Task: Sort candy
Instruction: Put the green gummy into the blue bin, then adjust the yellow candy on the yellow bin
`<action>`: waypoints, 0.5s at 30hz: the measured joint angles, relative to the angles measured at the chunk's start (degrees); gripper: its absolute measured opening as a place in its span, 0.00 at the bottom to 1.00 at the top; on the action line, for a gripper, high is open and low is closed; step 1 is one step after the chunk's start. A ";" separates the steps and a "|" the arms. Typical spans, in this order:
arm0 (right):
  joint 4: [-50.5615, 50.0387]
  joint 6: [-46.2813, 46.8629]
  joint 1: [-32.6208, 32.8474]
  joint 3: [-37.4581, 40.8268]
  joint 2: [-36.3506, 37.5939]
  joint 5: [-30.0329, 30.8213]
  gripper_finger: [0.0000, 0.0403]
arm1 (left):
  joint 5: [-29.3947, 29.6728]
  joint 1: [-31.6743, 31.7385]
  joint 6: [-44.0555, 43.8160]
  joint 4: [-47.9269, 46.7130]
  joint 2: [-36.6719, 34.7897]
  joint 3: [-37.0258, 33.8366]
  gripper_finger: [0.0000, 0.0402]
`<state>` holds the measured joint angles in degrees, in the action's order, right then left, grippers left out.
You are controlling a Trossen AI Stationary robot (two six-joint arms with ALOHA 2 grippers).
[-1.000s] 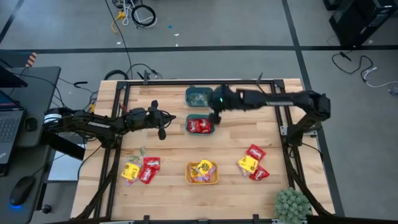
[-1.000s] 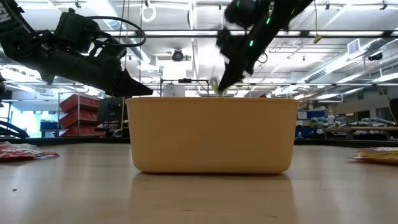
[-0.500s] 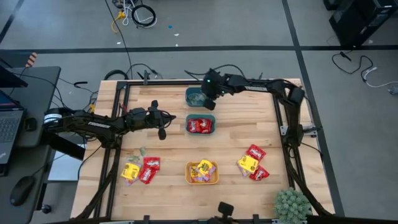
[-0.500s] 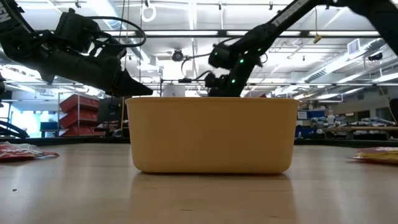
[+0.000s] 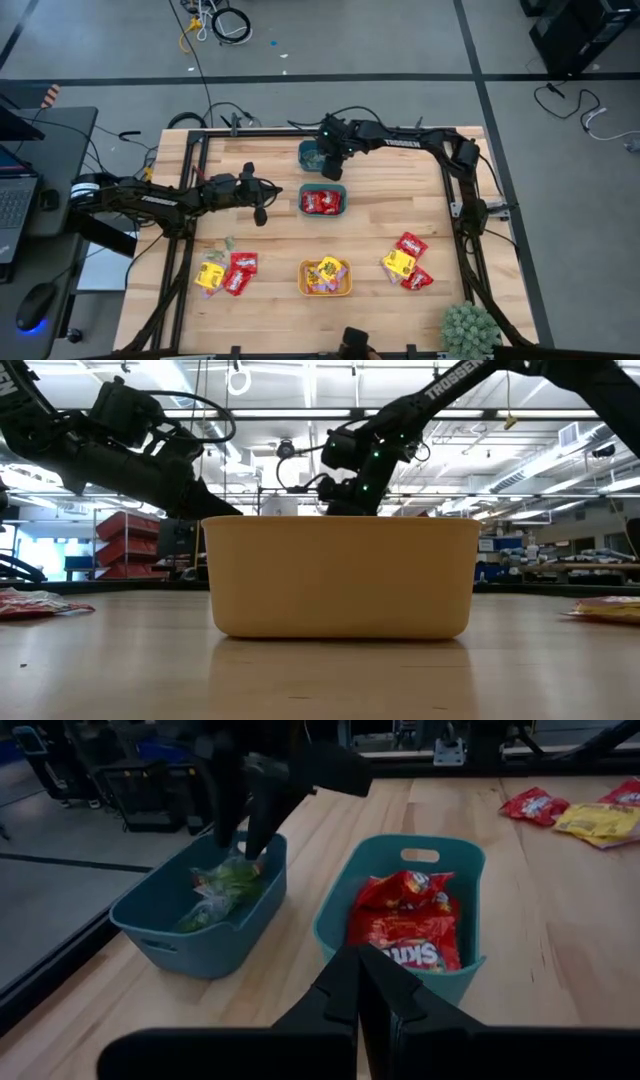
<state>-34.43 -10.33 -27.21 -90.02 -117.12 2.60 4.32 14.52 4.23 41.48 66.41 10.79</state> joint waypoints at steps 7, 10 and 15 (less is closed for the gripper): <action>-1.04 -0.19 0.77 0.03 0.70 -3.37 0.36 | 0.00 0.00 -0.05 0.14 0.00 0.00 0.01; -5.66 -1.71 3.10 0.07 3.77 -7.59 0.19 | 0.23 0.00 -0.05 0.03 0.00 0.00 0.01; -9.94 0.76 9.84 2.22 10.61 -8.71 0.03 | 0.28 0.00 -0.05 -0.09 0.00 0.00 0.01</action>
<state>-44.36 -9.57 -17.37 -87.80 -106.51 -6.12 4.60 14.52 4.19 41.39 66.41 10.79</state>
